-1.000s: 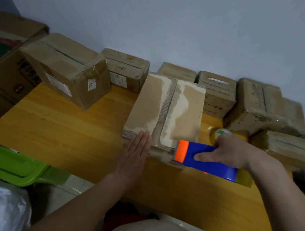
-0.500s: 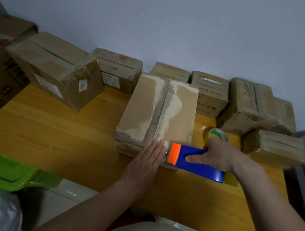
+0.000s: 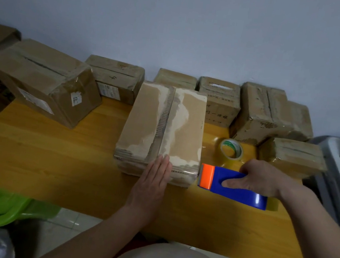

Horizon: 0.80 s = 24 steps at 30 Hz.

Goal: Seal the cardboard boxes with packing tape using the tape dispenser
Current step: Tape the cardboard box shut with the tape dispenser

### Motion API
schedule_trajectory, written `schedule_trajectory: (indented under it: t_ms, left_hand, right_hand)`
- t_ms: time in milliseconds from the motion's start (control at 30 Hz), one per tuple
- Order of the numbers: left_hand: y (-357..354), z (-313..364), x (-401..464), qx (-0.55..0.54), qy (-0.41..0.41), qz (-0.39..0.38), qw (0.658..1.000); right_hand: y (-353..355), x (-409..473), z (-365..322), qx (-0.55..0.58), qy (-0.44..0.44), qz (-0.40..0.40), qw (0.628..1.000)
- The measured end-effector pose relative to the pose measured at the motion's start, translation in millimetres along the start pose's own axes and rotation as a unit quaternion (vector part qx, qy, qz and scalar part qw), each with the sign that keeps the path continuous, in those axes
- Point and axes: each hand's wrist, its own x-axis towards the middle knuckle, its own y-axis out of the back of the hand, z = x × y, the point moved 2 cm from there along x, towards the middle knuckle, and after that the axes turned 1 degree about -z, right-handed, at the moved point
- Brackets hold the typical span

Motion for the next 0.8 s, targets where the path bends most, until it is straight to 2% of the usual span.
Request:
schedule_trajectory:
  t_ms: [100, 267, 367, 600, 800]
  left_hand:
    - [1.1, 5.9, 3.6, -0.022, 0.03, -0.03, 0.999]
    - [11.7, 26.2, 20.9, -0.037, -0.104, -0.031, 0.993]
    - [12.7, 28.3, 22.9, -0.011, -0.107, -0.07, 0.992]
    - [8.3, 27.3, 23.7, -0.001, -0.106, -0.092, 0.99]
    - [9.5, 28.1, 21.9, 0.012, -0.105, -0.103, 0.989]
  right_hand:
    - [-5.9, 4.1, 2.4, 0.015, 0.0, 0.001, 1.0]
    - [-8.6, 6.5, 2.8, 0.025, 0.002, 0.003, 1.0]
    - [-7.8, 8.8, 4.1, 0.042, 0.004, -0.007, 0.999]
    - [-3.1, -0.5, 32.5, 0.146, 0.02, -0.061, 0.987]
    - [-4.4, -5.9, 48.7, 0.138, 0.017, -0.059, 0.989]
